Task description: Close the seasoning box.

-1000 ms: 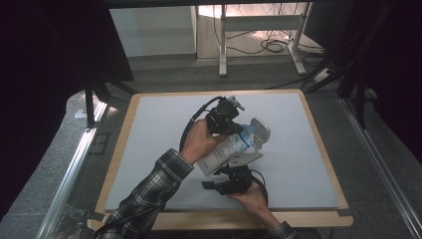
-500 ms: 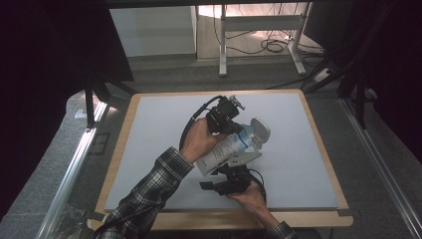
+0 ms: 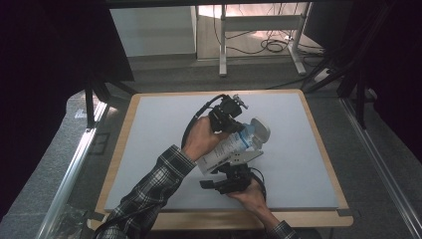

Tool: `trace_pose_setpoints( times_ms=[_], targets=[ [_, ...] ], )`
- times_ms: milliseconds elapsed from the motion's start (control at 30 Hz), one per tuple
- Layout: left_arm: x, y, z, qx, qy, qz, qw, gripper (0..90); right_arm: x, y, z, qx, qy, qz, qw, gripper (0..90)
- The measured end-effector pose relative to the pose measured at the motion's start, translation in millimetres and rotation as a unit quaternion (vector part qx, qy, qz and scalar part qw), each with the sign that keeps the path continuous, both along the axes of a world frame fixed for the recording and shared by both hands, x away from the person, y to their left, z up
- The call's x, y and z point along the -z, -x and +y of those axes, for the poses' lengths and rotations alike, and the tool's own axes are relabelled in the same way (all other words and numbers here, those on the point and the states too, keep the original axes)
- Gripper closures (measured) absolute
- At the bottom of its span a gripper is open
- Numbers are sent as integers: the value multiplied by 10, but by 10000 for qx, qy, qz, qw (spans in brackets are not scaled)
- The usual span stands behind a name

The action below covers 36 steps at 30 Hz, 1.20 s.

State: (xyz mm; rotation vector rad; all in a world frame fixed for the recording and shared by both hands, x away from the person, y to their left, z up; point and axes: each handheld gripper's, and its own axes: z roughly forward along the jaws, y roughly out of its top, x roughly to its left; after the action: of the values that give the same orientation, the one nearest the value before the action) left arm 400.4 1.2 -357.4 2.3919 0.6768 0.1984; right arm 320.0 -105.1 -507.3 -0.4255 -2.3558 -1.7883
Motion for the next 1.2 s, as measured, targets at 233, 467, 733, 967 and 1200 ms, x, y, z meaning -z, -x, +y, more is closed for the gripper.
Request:
trace_pose_setpoints(
  times_ms=[233, 467, 733, 967, 1200],
  targets=[
    [0, -18, -9, 9, -58, 0, 10000, 900, -13, -1, 1, -39, -57, -19, 10000, 415],
    [-6, -29, -23, -2, -95, -4, 10000, 900, -23, 2, 1, -73, -109, -13, 9999, 415],
    [5, -24, -40, 5, -69, 7, 10000, 900, -19, -3, 1, -72, -123, -19, 9999, 415],
    [-3, -23, -33, 12, -72, 8, 10000, 900, -12, -7, 3, -59, -121, -18, 9999, 415],
    [-4, -2, -2, 22, 43, 16, 10000, 900, 33, -9, 9, 46, 17, -1, 10000, 415]
  ],
)
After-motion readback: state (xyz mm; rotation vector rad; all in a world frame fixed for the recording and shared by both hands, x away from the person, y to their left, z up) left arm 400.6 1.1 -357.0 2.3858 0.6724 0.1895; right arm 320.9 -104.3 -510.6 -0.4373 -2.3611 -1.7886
